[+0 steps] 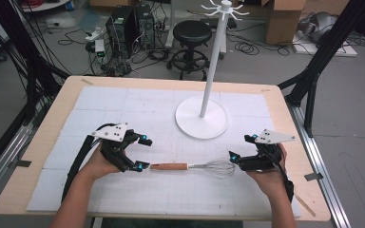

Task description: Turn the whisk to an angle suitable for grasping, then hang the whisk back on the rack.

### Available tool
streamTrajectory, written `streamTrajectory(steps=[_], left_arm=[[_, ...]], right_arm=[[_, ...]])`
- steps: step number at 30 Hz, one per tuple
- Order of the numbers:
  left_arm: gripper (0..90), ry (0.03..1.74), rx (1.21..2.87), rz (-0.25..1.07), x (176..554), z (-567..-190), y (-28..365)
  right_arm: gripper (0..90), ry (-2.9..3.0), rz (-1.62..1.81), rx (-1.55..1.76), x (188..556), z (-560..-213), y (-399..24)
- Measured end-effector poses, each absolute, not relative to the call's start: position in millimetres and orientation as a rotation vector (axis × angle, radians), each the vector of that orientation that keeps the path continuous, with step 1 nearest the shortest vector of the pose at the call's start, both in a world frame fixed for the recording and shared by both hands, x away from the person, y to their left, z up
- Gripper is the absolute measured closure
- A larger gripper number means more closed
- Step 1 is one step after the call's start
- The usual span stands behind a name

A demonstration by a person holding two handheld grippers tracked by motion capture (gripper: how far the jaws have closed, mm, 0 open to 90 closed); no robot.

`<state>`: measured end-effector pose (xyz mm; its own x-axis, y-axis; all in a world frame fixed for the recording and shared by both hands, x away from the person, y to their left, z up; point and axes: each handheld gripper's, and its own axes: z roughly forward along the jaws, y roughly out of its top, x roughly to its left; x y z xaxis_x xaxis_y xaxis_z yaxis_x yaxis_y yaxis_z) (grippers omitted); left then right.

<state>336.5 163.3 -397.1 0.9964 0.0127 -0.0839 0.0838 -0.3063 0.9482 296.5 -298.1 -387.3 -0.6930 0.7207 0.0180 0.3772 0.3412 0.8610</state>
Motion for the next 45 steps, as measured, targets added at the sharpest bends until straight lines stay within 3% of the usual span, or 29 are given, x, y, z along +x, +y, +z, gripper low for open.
streamTrajectory(steps=[7,19,45], left_arm=[[10.0,0.074,1.865,-0.040,333,-394,173],[2.6,0.134,1.844,0.025,336,-394,193],[1.6,0.161,1.775,0.023,338,-390,216]], right_arm=[[10.8,2.240,1.297,0.971,298,-388,-300],[10.8,2.217,1.306,1.005,299,-387,-308],[10.8,2.271,1.350,0.939,303,-379,-290]])
